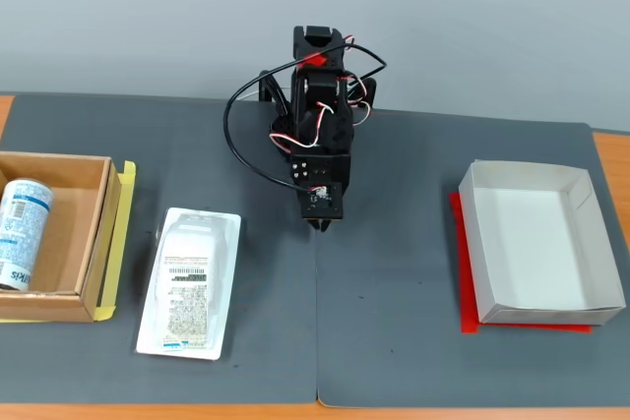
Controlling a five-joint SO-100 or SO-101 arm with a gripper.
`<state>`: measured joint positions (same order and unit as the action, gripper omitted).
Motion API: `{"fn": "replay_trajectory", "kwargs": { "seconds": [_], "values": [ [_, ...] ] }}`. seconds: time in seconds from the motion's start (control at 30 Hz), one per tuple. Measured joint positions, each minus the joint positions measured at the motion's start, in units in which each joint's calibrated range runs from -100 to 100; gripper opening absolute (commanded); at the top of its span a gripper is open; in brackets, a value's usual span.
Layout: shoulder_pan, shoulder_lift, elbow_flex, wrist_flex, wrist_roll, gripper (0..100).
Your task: Pick the can and put it in the brown box
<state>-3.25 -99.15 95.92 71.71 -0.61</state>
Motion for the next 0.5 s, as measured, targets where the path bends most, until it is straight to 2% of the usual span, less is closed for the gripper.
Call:
{"fn": "replay_trajectory", "kwargs": {
  "seconds": [0.5],
  "values": [
    [0.0,0.0,-0.73,2.42,-0.2,1]
  ]
}}
